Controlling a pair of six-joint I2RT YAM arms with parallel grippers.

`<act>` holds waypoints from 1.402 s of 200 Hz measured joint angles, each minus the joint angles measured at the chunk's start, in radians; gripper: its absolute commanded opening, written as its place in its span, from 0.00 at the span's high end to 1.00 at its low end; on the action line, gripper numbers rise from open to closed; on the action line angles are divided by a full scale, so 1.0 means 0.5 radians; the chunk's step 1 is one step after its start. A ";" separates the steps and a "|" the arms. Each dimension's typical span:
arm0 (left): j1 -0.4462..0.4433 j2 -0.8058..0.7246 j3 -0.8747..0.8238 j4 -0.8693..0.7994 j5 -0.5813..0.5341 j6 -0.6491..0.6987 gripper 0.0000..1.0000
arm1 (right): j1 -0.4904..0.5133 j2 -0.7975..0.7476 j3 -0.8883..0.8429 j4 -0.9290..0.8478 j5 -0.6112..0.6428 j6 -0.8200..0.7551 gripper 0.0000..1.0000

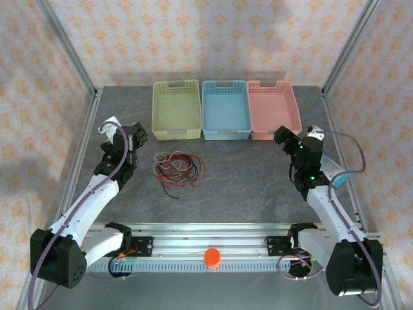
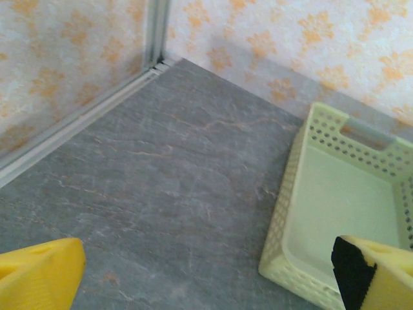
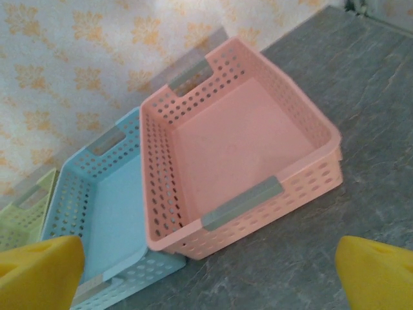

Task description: Untangle the cables

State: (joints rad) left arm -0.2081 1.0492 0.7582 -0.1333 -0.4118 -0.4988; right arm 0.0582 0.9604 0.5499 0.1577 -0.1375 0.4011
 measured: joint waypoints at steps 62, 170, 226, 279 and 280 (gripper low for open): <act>-0.222 0.146 0.098 -0.365 0.173 -0.040 0.01 | 0.249 0.281 0.315 -0.259 -0.009 -0.060 0.00; -0.445 0.208 -0.111 -0.549 0.481 -0.410 0.01 | 1.202 0.607 0.446 -0.361 0.355 0.040 0.02; -0.445 0.185 -0.240 -0.575 0.508 -0.543 0.01 | 1.448 0.784 0.500 -0.327 0.533 0.169 0.02; -0.437 0.306 -0.262 -0.433 0.584 -0.482 0.00 | 1.472 0.816 0.532 -0.315 0.614 0.187 0.03; -0.434 0.313 -0.262 -0.429 0.585 -0.479 0.00 | 1.472 0.816 0.532 -0.315 0.616 0.186 0.03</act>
State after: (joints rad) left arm -0.4252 1.2057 0.6273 -0.3477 -0.1192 -0.7383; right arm 0.7940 1.3685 0.8158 0.0002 0.1707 0.4942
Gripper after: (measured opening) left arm 0.994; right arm 0.973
